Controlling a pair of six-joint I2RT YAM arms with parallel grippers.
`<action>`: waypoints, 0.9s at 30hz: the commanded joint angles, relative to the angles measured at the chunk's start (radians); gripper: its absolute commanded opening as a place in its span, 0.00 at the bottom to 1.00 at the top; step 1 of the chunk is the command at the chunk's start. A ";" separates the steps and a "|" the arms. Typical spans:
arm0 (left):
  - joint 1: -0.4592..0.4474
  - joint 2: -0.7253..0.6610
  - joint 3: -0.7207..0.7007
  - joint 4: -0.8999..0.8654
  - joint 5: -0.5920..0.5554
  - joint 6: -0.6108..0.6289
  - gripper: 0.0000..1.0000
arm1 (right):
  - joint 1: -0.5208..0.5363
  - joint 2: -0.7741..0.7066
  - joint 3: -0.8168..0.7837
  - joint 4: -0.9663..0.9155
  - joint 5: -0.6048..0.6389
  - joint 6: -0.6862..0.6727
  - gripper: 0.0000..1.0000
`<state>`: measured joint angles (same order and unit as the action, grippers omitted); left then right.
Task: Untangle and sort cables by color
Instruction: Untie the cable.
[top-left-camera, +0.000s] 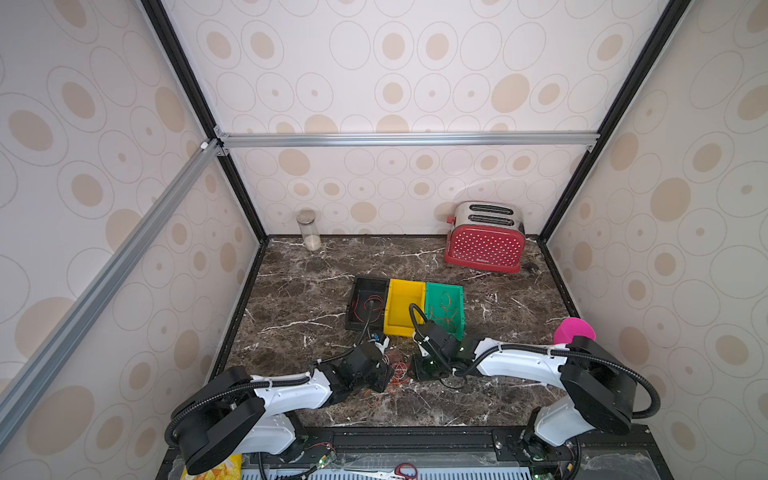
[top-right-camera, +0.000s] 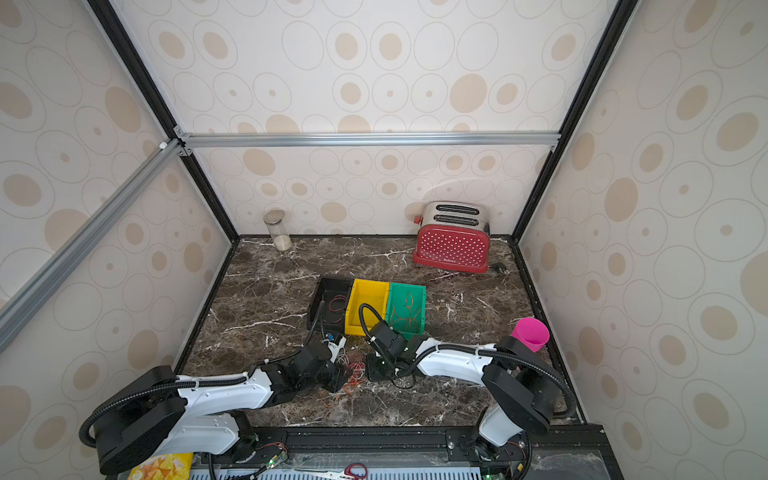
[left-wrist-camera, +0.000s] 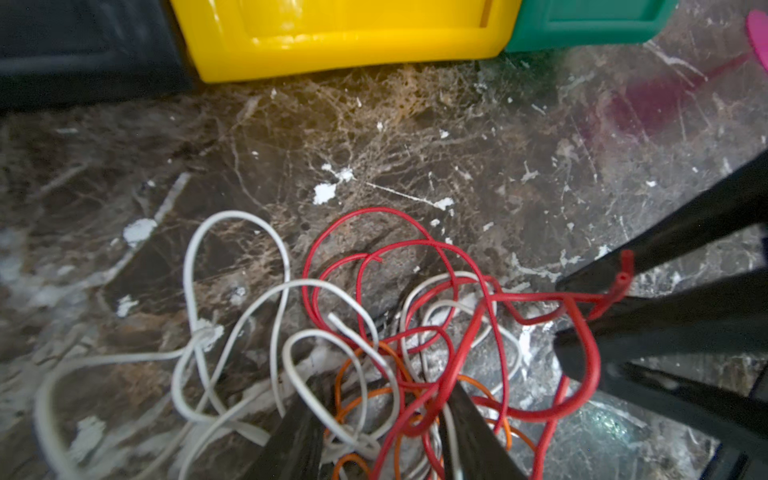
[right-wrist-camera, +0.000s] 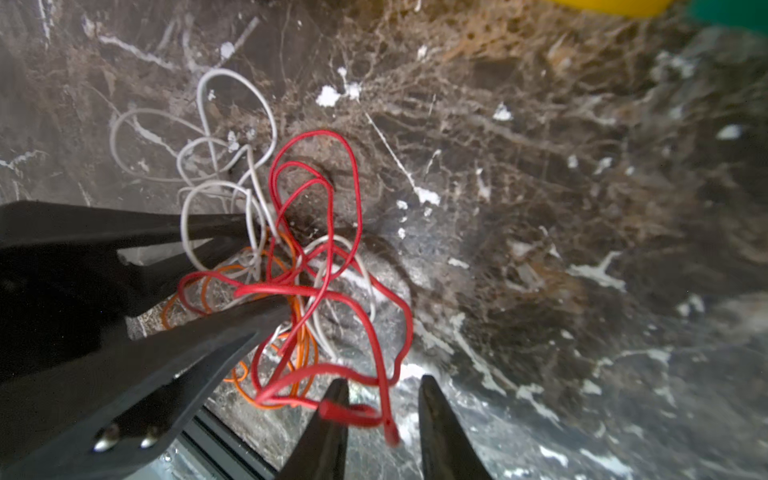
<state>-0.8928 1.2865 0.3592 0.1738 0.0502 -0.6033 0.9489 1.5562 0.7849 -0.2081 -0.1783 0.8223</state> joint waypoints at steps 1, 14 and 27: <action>0.008 0.001 -0.015 0.023 -0.020 -0.033 0.39 | 0.007 0.032 0.006 0.027 0.017 0.016 0.29; 0.062 -0.089 -0.064 -0.048 -0.093 -0.093 0.14 | 0.007 -0.032 0.062 -0.257 0.231 -0.076 0.00; 0.152 -0.201 -0.092 -0.119 -0.136 -0.133 0.09 | -0.028 -0.200 0.044 -0.440 0.352 -0.174 0.00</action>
<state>-0.7609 1.1049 0.2733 0.1055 -0.0395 -0.7094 0.9394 1.4006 0.8326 -0.5522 0.1249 0.6949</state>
